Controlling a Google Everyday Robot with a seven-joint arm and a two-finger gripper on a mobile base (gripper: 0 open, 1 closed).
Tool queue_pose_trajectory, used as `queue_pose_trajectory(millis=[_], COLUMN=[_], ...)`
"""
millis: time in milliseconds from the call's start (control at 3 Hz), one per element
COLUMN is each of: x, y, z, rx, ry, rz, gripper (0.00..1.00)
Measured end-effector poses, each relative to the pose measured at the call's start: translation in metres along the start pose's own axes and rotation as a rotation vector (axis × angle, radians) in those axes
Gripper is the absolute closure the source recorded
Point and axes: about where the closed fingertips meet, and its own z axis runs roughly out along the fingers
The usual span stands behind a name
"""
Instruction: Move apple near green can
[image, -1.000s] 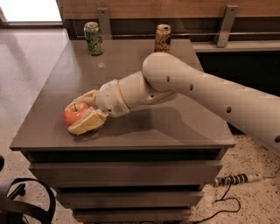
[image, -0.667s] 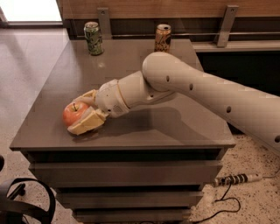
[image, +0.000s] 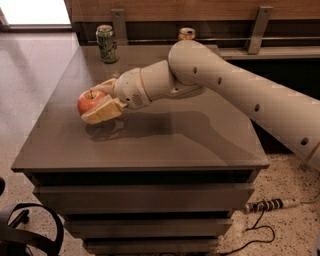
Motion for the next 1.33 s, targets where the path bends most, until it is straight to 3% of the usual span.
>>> queue_pose_trajectory(millis=[667, 1000, 1333], x=[-0.007, -0.005, 0.000], y=[-0.093, -0.130, -0.152], z=[-0.032, -0.055, -0.075], rx=[0.247, 0.403, 0.529], ry=[-0.079, -0.080, -0.040], rz=[0.093, 0.136, 0.181], gripper=[1.00, 1.00, 1.00])
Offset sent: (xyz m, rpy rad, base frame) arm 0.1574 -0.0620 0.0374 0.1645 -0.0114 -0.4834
